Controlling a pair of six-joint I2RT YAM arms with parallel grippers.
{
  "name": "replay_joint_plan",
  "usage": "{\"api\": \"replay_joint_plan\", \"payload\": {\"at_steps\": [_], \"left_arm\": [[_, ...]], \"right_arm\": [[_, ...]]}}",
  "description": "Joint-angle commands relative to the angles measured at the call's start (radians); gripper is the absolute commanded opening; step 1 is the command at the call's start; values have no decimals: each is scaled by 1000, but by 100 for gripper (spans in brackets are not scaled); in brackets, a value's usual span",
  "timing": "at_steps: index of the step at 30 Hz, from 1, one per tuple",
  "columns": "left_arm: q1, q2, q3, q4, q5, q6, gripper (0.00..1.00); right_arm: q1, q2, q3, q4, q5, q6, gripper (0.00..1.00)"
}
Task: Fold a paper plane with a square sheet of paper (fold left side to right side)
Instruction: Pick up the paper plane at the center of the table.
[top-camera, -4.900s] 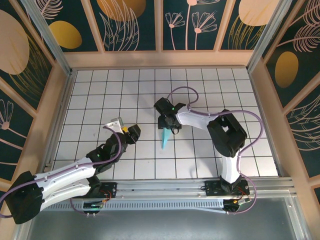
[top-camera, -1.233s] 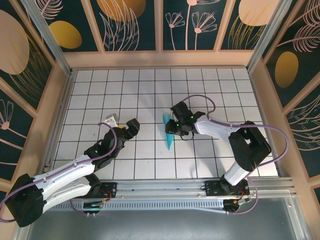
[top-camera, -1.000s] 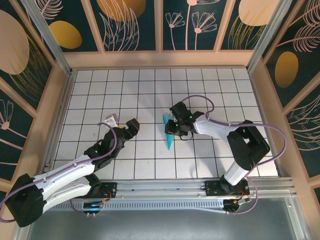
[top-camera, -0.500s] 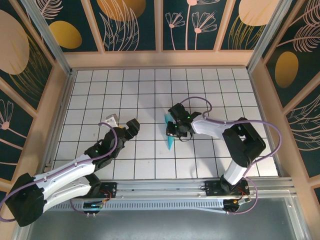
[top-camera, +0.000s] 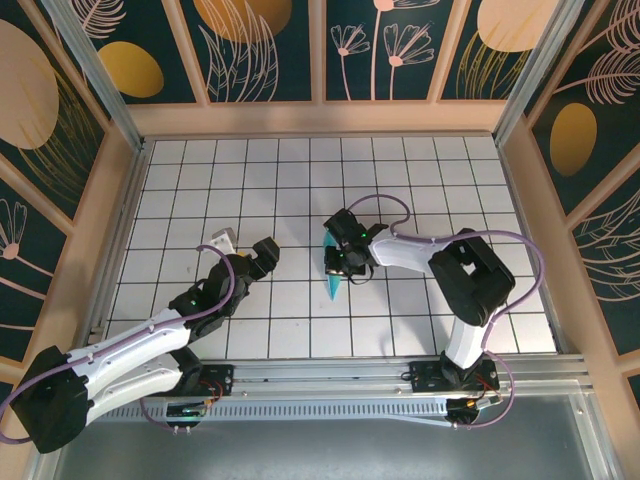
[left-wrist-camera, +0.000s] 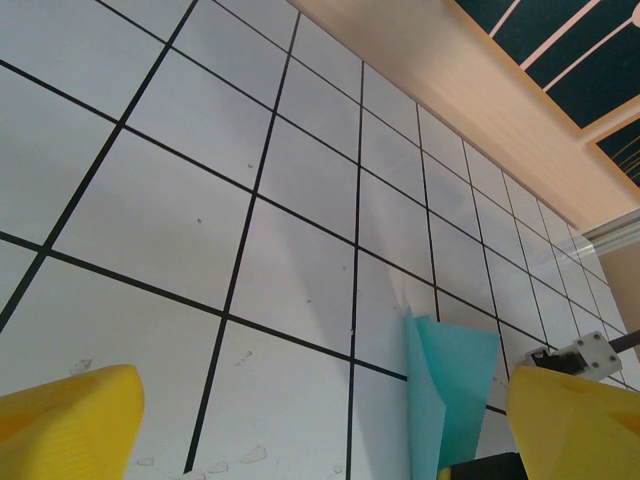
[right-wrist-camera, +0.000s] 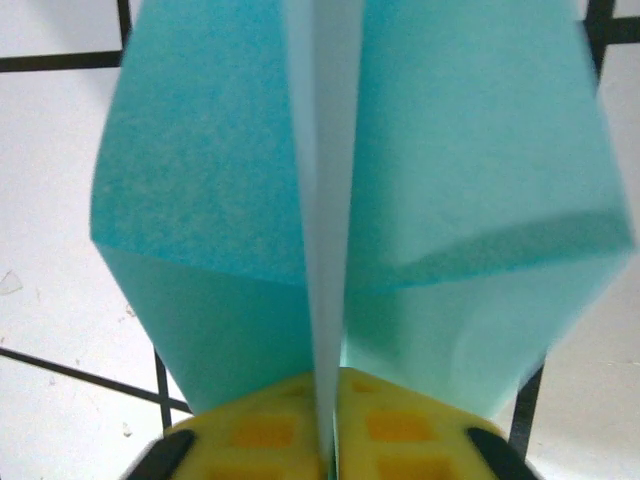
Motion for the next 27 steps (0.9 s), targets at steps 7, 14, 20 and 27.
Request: {"api": "replay_joint_plan", "payload": {"at_steps": [7, 14, 20, 27], "left_arm": [[7, -10, 21, -44, -27, 27, 93], [7, -53, 68, -102, -57, 144, 94], [7, -144, 61, -109, -68, 226, 96], [7, -214, 42, -121, -74, 249, 97]], "right_arm": [[-30, -30, 174, -208, 180, -55, 0], [-141, 121, 403, -350, 217, -124, 0], [-186, 287, 657, -466, 254, -163, 0], [-204, 466, 945, -630, 278, -205, 0]]}}
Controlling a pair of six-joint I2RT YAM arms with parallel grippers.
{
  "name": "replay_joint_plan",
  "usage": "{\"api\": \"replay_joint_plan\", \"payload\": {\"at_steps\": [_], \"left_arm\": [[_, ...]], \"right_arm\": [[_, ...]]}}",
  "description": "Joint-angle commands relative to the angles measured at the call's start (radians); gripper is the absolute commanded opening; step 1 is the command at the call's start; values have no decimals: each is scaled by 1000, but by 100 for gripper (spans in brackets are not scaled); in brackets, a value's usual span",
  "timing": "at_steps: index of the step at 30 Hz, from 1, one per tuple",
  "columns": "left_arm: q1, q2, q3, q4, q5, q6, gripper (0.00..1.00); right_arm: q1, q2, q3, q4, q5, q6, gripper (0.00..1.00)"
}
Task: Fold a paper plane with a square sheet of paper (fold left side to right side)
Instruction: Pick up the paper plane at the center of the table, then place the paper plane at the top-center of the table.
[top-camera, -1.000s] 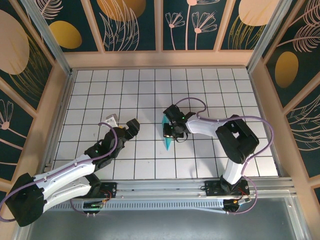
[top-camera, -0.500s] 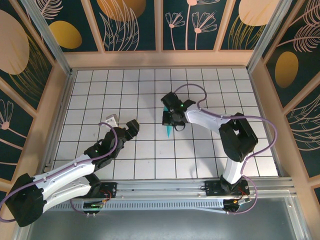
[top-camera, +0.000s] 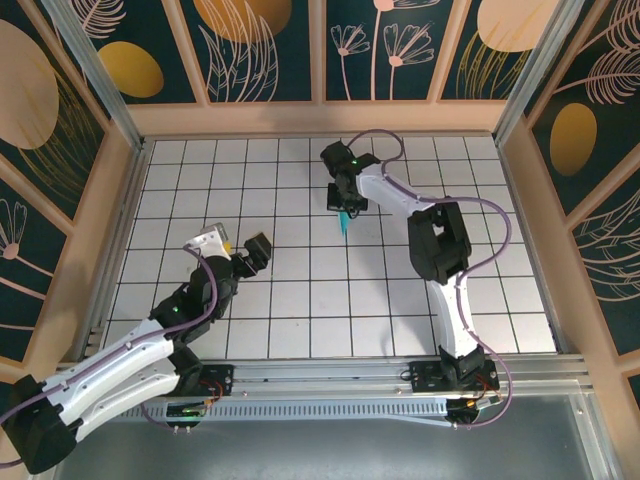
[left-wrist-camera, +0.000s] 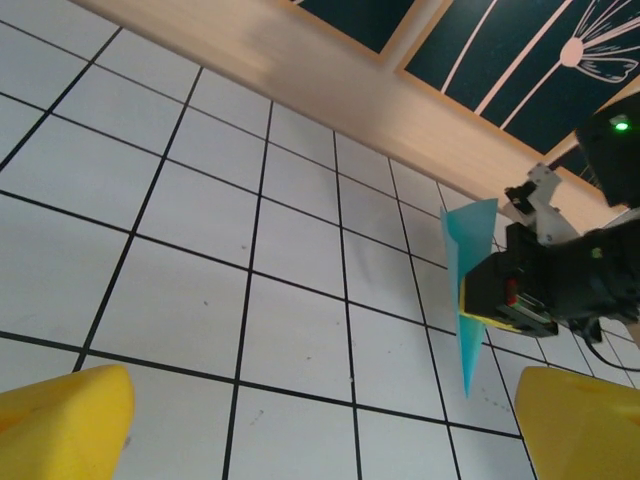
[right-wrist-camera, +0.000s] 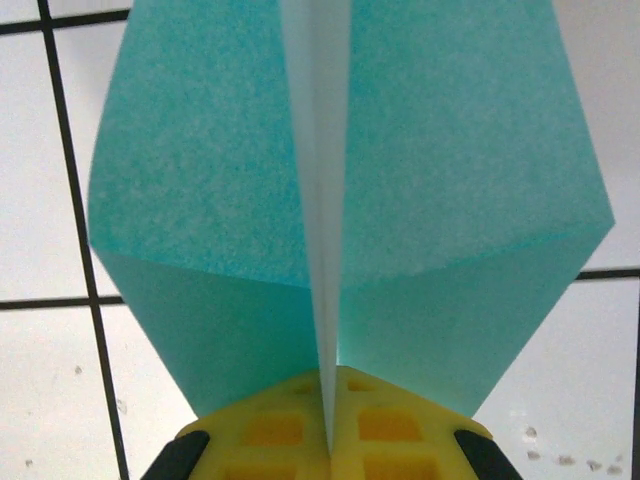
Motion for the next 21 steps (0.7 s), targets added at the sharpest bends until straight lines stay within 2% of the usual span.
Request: {"api": "replay_joint_plan", "payload": {"at_steps": [1, 10, 21], "left_arm": [[6, -31, -3, -21, -21, 33, 97], [6, -47, -16, -22, -42, 39, 99], [6, -46, -15, -37, -47, 25, 99]], "right_arm": [[-8, 56, 119, -138, 38, -38, 0], [-3, 163, 267, -210, 13, -66, 0], [25, 192, 284, -153, -36, -95, 0]]}}
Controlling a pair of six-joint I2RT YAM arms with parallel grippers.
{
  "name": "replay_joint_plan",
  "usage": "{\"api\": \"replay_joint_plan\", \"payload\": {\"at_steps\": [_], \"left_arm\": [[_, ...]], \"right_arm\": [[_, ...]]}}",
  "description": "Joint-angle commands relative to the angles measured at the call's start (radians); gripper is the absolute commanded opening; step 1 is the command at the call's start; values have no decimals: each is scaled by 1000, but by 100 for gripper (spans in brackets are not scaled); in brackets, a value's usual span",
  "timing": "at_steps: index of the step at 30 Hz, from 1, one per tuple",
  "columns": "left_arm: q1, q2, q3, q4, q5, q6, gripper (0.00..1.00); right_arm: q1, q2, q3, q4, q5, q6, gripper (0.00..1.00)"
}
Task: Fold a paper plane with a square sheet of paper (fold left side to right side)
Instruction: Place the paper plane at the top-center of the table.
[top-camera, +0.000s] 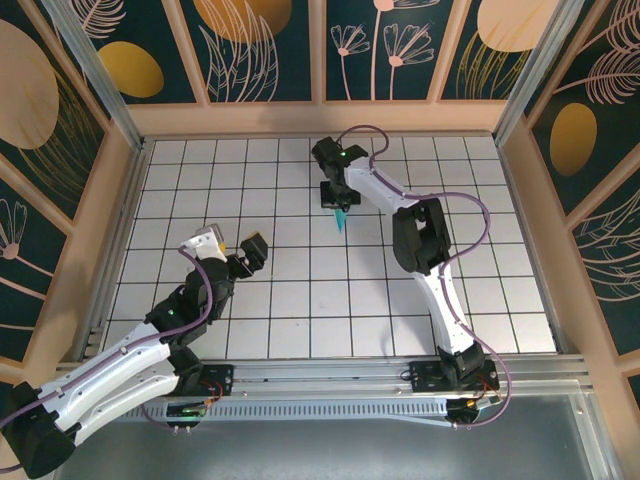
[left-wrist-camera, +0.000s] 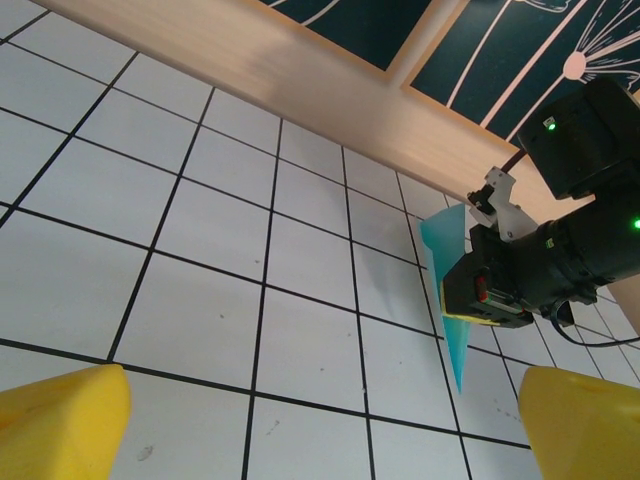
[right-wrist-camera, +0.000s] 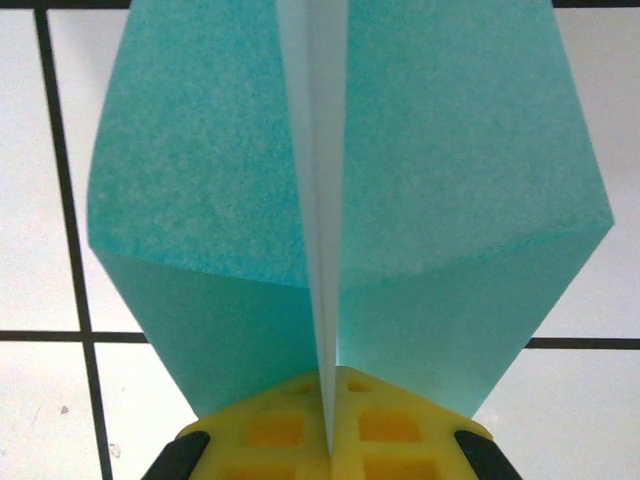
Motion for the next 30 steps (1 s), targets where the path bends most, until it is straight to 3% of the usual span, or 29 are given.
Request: {"api": "replay_joint_plan", "payload": {"at_steps": [1, 22, 30], "left_arm": [[5, -10, -12, -12, -21, -1, 99], [4, -17, -17, -29, -32, -19, 99], [4, -18, -24, -28, -32, -26, 99]], "right_arm": [[16, 20, 31, 6, -26, -22, 0], [28, 68, 10, 34, -49, -16, 0], [30, 73, -5, 39, -45, -9, 7]]}}
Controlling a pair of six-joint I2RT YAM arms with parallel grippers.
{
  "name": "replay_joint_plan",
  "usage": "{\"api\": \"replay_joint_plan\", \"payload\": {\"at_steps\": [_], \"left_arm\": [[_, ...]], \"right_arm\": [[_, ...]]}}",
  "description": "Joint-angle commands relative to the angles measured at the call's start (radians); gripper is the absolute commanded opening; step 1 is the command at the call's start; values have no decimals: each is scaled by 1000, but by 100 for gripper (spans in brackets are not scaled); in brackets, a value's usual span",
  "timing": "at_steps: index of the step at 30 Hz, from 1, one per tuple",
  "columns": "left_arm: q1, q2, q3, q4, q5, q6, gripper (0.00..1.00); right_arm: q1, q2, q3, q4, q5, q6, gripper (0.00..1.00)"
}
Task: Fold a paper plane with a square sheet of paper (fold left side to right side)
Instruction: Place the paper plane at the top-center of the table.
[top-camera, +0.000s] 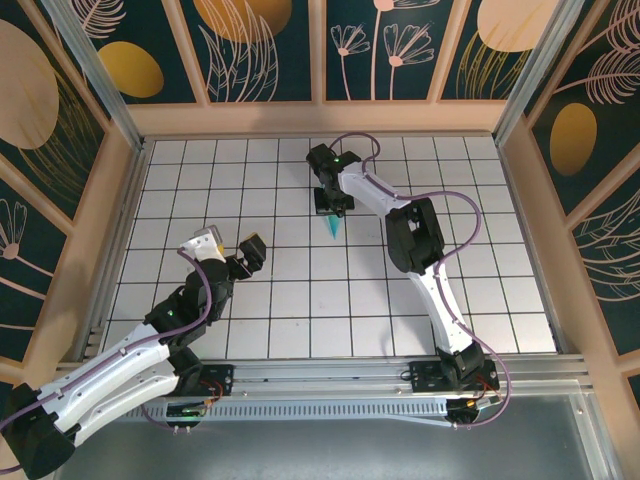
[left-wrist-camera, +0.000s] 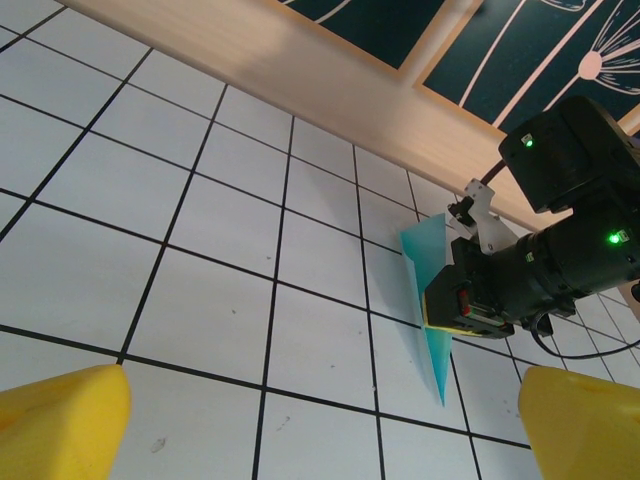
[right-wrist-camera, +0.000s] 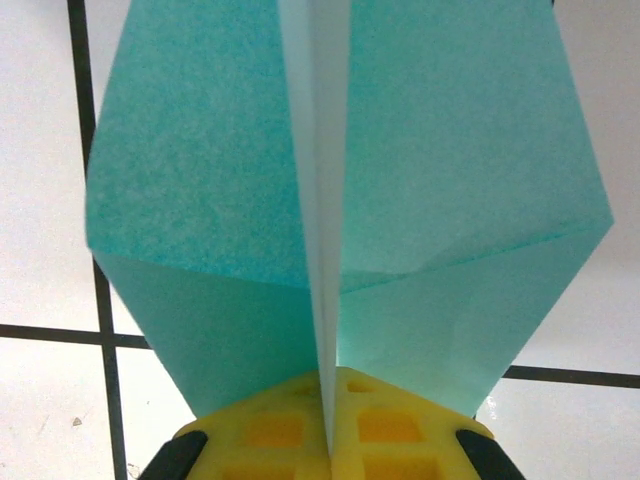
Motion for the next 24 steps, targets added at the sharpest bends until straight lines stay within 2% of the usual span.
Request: {"api": "replay_joint_plan", "payload": {"at_steps": [1, 10, 18, 24], "left_arm": [[4, -8, -17, -7, -18, -10, 99], [5, -11, -16, -9, -18, -9, 99], [5, -15, -16, -11, -21, -11, 99], [5, -14, -13, -14, -21, -10, 99]], "right_arm": [[11, 24, -9, 8, 4, 19, 8], [10, 23, -33, 28, 6, 82, 20], [9, 9, -69, 35, 23, 107, 38], [9, -14, -112, 57, 28, 124, 47]]}}
